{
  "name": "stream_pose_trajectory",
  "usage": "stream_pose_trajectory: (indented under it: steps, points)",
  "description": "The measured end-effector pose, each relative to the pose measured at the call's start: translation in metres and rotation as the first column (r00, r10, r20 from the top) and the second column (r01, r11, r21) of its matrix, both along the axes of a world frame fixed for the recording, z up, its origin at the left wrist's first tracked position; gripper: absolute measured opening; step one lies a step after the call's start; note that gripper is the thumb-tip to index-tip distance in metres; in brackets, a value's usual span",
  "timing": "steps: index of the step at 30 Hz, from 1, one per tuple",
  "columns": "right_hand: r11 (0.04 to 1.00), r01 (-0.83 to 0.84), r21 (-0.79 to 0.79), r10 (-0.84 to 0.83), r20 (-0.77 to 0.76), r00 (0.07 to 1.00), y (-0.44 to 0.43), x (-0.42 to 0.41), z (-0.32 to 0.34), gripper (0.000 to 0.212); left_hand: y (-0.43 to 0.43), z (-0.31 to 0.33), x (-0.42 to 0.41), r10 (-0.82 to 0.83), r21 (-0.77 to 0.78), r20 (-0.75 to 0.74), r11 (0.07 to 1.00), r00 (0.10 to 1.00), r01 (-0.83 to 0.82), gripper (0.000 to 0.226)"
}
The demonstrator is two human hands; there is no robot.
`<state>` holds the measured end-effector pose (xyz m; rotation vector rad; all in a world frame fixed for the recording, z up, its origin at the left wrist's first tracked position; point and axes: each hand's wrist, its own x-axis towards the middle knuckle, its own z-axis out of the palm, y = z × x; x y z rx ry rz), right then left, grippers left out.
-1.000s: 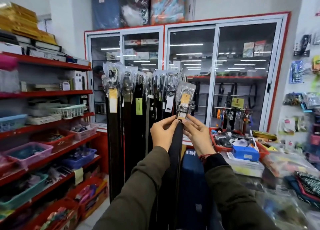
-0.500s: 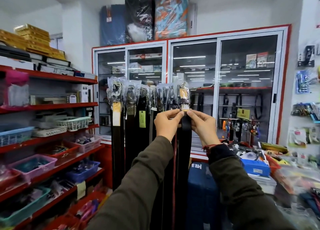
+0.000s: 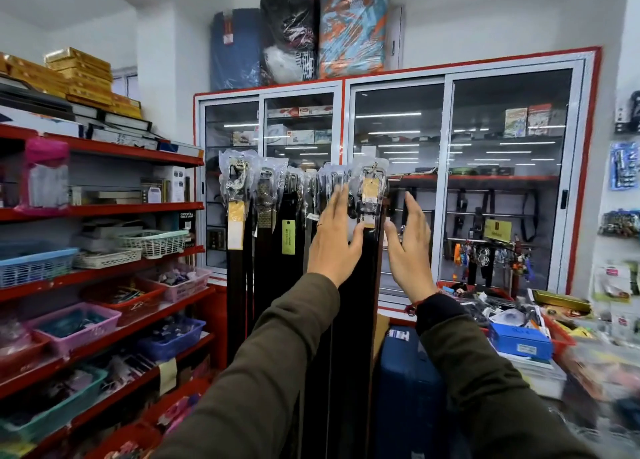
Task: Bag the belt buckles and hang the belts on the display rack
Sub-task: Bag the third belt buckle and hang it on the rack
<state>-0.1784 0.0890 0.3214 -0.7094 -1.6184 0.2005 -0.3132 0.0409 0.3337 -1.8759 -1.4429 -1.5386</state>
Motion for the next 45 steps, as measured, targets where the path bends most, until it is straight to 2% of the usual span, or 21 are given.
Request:
stream_pose_trajectory:
  steps: [4,6,8,12,17,20,24,26,28,32,35,40,45]
  points:
    - [0.968,0.075,0.241,-0.146,0.292,0.945,0.017,-0.001,0.011,0.062,0.011,0.014,-0.015,0.100,0.030,-0.355,0.995,0.930,-0.096,0.075]
    - [0.950,0.089,0.298,-0.204,0.379,0.903,0.028,-0.003,0.015,0.061,0.020,0.018,-0.022,0.149,0.014,-0.463,0.987,0.874,-0.161,0.075]
    - [0.946,0.129,0.297,-0.253,0.428,0.867,0.038,-0.005,0.016,0.064,0.029,0.019,-0.027,0.176,-0.023,-0.507,0.976,0.844,-0.217,0.077]
    - [0.953,0.137,0.270,-0.265,0.527,0.807,0.054,-0.013,0.019,0.069,0.044,0.019,-0.034,0.231,-0.072,-0.506,0.949,0.831,-0.307,0.079]
    - [0.962,0.094,0.256,-0.224,0.542,0.810,0.060,-0.017,0.022,0.071,0.047,0.018,-0.039,0.270,-0.066,-0.503,0.935,0.821,-0.348,0.076]
    - [0.972,0.085,0.220,-0.178,0.445,0.878,0.053,-0.022,0.013,0.069,0.042,0.017,-0.044,0.280,-0.028,-0.516,0.939,0.809,-0.342,0.071]
    - [0.980,0.113,0.165,-0.145,0.199,0.969,0.037,-0.038,-0.002,0.061,0.028,0.010,-0.060,0.329,0.058,-0.498,0.936,0.802,-0.348,0.067]
    - [0.971,0.176,0.162,-0.192,0.091,0.977,0.028,-0.054,-0.006,0.059,0.019,0.005,-0.072,0.361,0.104,-0.446,0.930,0.819,-0.354,0.064]
    - [0.954,0.236,0.183,-0.250,0.060,0.966,0.018,-0.075,-0.009,0.060,0.009,0.001,-0.087,0.404,0.167,-0.398,0.915,0.823,-0.368,0.063]
    - [0.944,0.186,0.273,-0.220,0.100,0.970,0.001,-0.119,-0.008,0.059,-0.014,0.000,-0.126,0.492,0.284,-0.334,0.866,0.804,-0.412,0.064]
    - [0.937,0.115,0.331,-0.178,0.167,0.970,-0.010,-0.150,-0.005,0.057,-0.031,0.001,-0.159,0.502,0.302,-0.258,0.853,0.825,-0.425,0.065]
    - [0.908,0.047,0.415,-0.184,0.295,0.938,-0.022,-0.193,-0.002,0.059,-0.048,-0.002,-0.202,0.376,0.219,-0.148,0.914,0.915,-0.340,0.062]
    - [0.872,0.125,0.474,-0.326,0.370,0.870,-0.017,-0.216,0.001,0.061,-0.045,-0.009,-0.218,0.265,0.090,-0.232,0.964,0.936,-0.250,0.066]
